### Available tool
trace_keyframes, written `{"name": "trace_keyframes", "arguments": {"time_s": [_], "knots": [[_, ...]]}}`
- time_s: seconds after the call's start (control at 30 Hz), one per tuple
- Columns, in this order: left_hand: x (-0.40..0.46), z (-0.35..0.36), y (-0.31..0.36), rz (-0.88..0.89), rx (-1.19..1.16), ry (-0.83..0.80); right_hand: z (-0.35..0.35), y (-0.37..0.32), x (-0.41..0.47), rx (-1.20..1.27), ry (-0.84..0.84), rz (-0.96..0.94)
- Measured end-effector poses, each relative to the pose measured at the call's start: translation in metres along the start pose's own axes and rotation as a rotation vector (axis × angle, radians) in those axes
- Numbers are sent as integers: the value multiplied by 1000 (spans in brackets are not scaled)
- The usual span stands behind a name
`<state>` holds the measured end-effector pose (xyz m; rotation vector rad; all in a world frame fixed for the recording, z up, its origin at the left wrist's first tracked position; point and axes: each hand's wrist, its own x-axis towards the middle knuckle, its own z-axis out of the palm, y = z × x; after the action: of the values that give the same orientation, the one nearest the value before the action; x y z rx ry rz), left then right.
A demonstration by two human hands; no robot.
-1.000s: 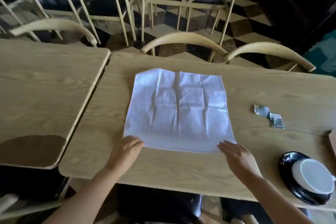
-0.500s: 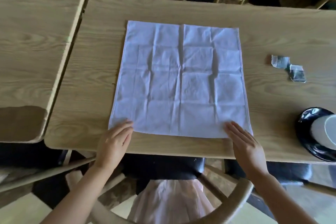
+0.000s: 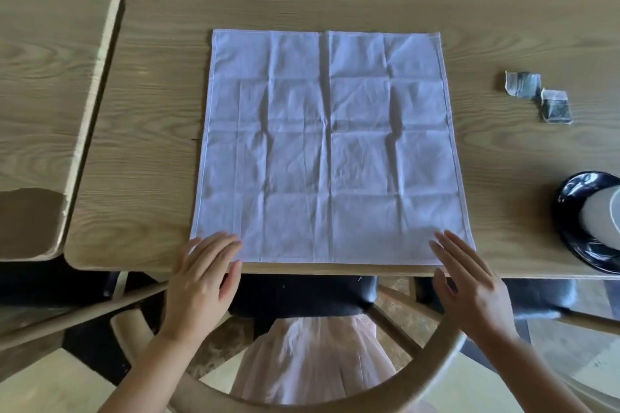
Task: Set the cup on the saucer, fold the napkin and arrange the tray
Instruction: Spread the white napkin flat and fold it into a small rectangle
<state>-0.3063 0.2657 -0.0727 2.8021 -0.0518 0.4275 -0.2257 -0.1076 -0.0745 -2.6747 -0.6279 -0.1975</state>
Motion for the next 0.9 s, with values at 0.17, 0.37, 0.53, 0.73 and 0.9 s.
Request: {"name": "trace_keyframes", "arguments": {"time_s": [0.17,0.37,0.53,0.73,0.9], "knots": [[54,13,45,-64,-2,-33,16,-33,42,7,27,-23],[97,71,95,-53,117,-334,58,-84,103,-95,-264,79],[87,82,60,-89,143,-365,65,-68,99,-111,-349,80],[67,52,-20,-288,244,-327,39,-11,90,-180,-315,243],[64,36,-35,-432,256,-333,22,15,84,-248,-351,321]]}}
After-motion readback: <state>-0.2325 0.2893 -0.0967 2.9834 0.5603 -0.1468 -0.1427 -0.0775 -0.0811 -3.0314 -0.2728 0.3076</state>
